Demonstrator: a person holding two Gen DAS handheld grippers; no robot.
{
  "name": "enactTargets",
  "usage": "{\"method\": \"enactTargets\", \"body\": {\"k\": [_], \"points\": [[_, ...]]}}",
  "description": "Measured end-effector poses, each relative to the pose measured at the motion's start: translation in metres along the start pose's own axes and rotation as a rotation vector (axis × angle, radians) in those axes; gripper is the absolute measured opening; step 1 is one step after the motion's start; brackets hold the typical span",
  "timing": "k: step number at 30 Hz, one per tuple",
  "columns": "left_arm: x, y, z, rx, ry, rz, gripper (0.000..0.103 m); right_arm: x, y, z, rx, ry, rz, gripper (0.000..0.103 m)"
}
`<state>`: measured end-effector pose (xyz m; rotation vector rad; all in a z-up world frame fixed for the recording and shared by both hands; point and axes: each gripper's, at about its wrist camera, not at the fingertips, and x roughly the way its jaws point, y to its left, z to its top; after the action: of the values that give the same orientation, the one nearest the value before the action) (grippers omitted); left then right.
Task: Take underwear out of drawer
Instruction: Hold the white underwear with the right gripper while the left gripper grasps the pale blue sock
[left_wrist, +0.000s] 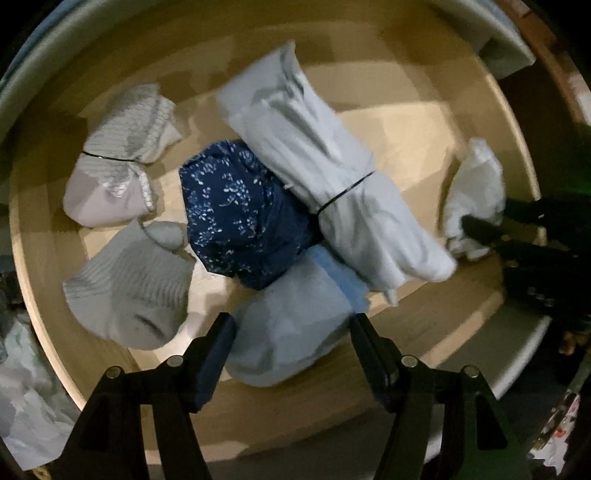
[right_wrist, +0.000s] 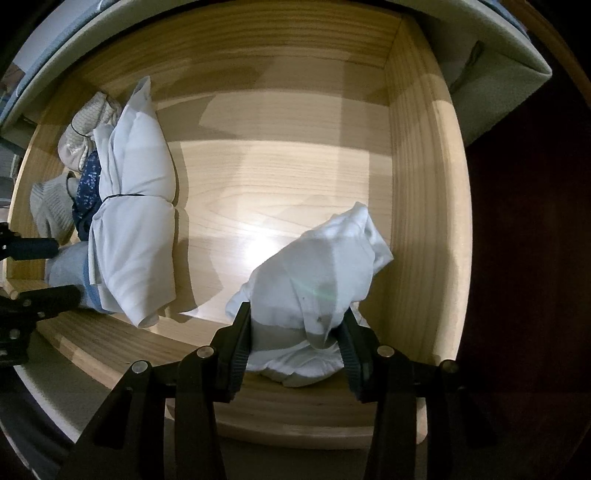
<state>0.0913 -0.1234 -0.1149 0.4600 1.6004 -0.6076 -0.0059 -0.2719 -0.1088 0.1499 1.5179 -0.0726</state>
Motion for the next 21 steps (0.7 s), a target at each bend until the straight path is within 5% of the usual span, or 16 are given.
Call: {"method": "enactTargets", "body": {"k": [10,21], "points": [[0.024,0.003,0.014,-0.039,0.079,0.005,0.076,-0.002,0.001,-0.001,0.006,-0.004,0.005,0.042],[0.025,0.007,0.016,-0.129,0.067,0.006,0.074,-0.002,0.002,0.001,0.008,-0.005,0.005,0.043]]}}
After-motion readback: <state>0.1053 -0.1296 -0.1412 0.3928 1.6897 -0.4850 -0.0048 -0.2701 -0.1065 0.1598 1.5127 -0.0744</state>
